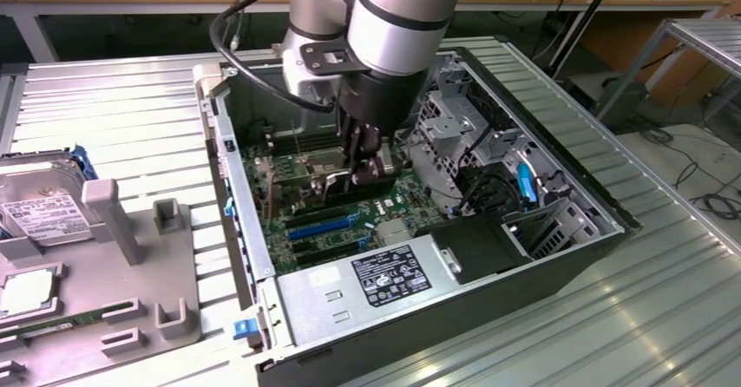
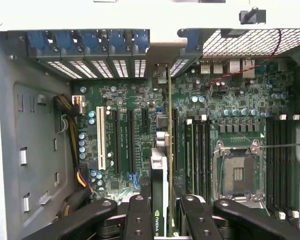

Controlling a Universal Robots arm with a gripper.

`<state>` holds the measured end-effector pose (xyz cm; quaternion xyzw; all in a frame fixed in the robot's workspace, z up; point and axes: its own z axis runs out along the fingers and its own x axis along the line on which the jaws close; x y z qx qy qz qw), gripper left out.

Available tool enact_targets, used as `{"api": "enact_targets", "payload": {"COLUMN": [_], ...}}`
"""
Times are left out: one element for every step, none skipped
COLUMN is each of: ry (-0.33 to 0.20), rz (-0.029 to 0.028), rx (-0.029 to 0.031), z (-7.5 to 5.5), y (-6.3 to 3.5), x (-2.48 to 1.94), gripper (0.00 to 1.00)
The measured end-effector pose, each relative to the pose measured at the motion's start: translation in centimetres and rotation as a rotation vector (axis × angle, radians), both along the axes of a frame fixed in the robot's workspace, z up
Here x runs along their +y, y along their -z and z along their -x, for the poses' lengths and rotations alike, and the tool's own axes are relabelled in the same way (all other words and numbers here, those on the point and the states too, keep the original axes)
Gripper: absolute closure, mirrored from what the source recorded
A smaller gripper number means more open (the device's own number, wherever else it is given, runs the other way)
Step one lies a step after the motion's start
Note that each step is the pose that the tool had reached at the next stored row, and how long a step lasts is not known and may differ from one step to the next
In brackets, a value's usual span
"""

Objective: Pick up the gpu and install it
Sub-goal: 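Insert the gpu into the slot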

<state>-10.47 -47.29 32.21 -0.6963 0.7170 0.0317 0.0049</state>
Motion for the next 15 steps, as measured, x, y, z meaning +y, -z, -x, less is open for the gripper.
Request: {"api": "enact_targets", "payload": {"ry": [0.000, 0.000, 0.000, 0.000, 0.000, 0.000, 0.000, 0.000, 0.000, 0.000, 0.000, 0.000, 0.000, 0.000, 0.000], "rz": [0.0000, -0.0001, 0.0000, 0.0000, 0.0000, 0.0000, 0.0000, 0.0000, 0.0000, 0.0000, 0.0001, 0.0001, 0.0000, -0.0001, 0.0000], "rx": [-0.0001, -0.0002, -0.0003, -0.0004, -0.0006, -0.0009, -0.0012, -0.0014, -0.0016, -0.0017, -0.0017, -0.0017, -0.0016, -0.0018, -0.0017], "z": [0.0, 0.0, 0.0, 0.1, 0.1, 0.1, 0.1, 0.2, 0.2, 0.3, 0.4, 0.4, 0.4, 0.4, 0.4], "y": [0.23, 0.44, 0.63, 0.82, 1.02, 1.24, 1.41, 1.54, 1.72, 1.97, 2.15, 2.22, 2.26, 2.28, 2.28], "x": [0.00, 0.00, 0.00, 0.00, 0.00, 0.00, 0.00, 0.00, 0.00, 0.02, 0.11, 0.19, 0.29, 0.32, 0.32], "gripper": [0.73, 0.73, 0.73, 0.73, 0.73, 0.73, 0.73, 0.73, 0.73, 0.73, 0.73, 0.73, 0.73, 0.73, 0.73]}}
